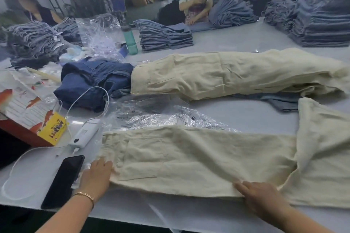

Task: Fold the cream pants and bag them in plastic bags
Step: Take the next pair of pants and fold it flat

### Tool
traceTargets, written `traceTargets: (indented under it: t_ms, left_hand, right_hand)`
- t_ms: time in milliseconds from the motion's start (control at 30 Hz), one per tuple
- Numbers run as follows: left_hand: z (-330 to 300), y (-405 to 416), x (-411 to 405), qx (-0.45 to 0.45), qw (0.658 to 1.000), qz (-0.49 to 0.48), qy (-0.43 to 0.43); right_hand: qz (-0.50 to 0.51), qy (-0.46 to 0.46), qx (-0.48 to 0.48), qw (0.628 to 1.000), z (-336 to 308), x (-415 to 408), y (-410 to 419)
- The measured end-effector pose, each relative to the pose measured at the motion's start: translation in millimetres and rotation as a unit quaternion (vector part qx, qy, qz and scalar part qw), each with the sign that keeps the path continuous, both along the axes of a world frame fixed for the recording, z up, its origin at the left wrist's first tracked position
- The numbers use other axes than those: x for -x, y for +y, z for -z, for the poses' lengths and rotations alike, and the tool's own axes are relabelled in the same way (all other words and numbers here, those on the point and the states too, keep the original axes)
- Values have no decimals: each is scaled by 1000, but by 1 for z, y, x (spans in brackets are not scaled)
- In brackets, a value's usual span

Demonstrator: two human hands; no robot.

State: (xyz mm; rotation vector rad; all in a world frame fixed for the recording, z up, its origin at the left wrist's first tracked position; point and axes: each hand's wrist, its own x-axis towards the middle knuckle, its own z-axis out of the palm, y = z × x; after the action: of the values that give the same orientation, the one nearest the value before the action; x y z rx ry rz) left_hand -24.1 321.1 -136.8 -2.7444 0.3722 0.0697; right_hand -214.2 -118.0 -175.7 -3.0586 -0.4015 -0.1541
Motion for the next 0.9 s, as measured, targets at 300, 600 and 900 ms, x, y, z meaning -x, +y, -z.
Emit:
traceTargets:
  t_ms: [300,600,900]
  left_hand:
    - [-22,-92,-20,134,990,31,17]
    - [-22,-341,48,381,879,251,139]
    - [-3,-603,70,469,841,67,263]
  right_hand:
    - [93,-114,33,989,-34,-5,1]
    - [251,53,71,964,-50,-11,-100]
    - [261,-16,1,965,-43,42,-265]
